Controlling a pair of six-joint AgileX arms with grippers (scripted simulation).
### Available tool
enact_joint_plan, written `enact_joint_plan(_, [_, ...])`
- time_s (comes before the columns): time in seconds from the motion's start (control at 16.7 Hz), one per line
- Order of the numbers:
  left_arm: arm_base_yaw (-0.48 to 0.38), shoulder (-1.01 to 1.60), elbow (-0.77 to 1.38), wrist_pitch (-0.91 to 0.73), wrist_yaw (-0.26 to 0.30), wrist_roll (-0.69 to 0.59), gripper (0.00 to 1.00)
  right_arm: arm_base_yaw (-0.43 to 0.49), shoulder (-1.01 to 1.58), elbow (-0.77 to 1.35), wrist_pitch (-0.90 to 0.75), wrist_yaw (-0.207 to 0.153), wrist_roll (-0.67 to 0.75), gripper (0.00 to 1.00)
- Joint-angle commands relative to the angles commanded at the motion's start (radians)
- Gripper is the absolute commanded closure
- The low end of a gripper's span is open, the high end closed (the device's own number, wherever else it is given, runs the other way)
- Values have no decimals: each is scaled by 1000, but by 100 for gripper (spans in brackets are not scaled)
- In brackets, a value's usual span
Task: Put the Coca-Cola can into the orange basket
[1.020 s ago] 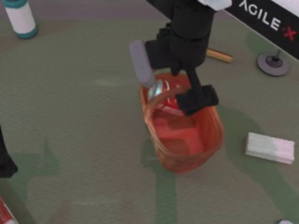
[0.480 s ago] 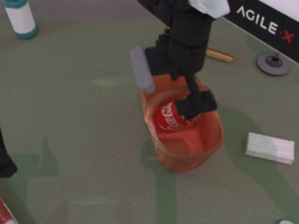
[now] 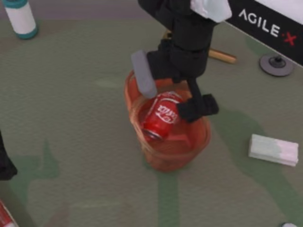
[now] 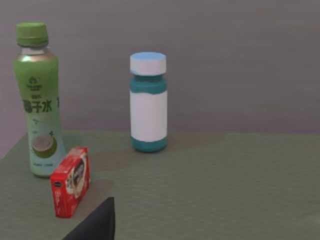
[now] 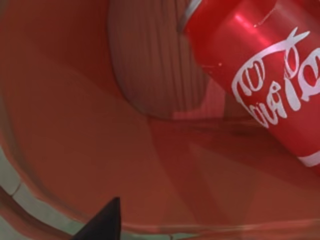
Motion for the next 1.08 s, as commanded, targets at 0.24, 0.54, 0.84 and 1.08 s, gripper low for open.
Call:
enact_joint_plan(0.24, [0, 0, 0, 0, 0, 0, 0, 0, 0, 0, 0, 0, 0, 45])
enact_joint_plan(0.54, [0, 0, 0, 0, 0, 0, 0, 0, 0, 0, 0, 0, 0, 83])
enact_joint_plan(0.84, [0, 0, 0, 0, 0, 0, 0, 0, 0, 0, 0, 0, 0, 100])
enact_joint_plan(1.08, [0, 0, 0, 0, 0, 0, 0, 0, 0, 0, 0, 0, 0, 100])
